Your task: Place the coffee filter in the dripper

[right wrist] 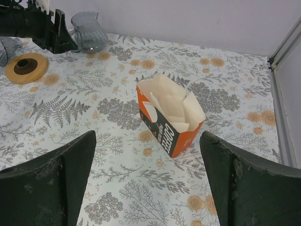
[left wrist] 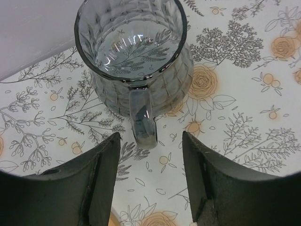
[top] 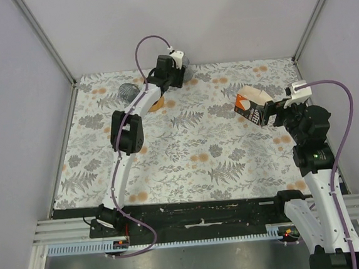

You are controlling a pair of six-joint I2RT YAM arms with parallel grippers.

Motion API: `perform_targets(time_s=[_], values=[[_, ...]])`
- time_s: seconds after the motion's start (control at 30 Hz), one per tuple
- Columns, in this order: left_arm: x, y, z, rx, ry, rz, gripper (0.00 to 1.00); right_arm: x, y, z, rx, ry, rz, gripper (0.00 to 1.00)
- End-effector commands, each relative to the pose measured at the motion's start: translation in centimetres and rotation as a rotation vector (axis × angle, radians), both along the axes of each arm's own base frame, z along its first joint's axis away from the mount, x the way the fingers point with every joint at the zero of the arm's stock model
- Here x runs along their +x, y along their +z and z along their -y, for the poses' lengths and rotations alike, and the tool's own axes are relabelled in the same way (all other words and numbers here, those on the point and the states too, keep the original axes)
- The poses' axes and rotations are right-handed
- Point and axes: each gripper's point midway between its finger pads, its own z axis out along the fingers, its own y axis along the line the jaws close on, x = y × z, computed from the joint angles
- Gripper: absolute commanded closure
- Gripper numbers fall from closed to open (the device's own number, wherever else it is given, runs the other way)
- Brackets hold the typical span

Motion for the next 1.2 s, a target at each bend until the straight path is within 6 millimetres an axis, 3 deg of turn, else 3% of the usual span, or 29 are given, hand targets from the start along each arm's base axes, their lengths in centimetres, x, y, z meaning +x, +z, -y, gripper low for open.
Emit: perform_targets(time_s=[0.0, 0.23, 0.4, 0.53, 0.67, 0.87, 1.0, 1.17], values=[[2.1, 1.6, -0.3, -0.022, 0.060, 0.083, 0.39, -0.1, 1.4, 0.2, -0.026, -0.006, 0.045, 0.02], [3.1, 0.9, 0.4, -0.055, 0.053, 0.107, 0.42, -0.2, 1.2, 0.2, -0.032, -0.004, 0.047, 0.02], [4.0, 1.0, -0.1, -0.044, 0.084, 0.147, 0.75, -0.2, 1.3, 0.2, -0.038, -0.002, 0.051, 0.02], [2.1, 1.1, 0.8, -0.033, -0.009, 0.093, 0.98, -0.3, 1.3, 0.2, -0.040, -0.002, 0.053, 0.02], [-2.6, 1.7, 1.3, -0.017, -0.171, 0.016, 0.98, -0.5, 1.7, 0.2, -0.037, -0.001, 0.063, 0.02], [-12.3, 3.6, 1.3, -0.017, -0.453, -0.061, 0.98, -1.2, 2.6, -0.3, -0.024, 0.024, 0.092, 0.02], [-18.1, 4.0, -0.1, 0.035, -0.555, -0.058, 0.98, -1.8, 2.9, -1.0, 0.000, 0.051, 0.104, 0.02], [-24.6, 2.3, -2.5, 0.077, -0.656, -0.071, 0.98, -2.7, 2.6, -1.6, 0.020, 0.084, 0.112, 0.02]])
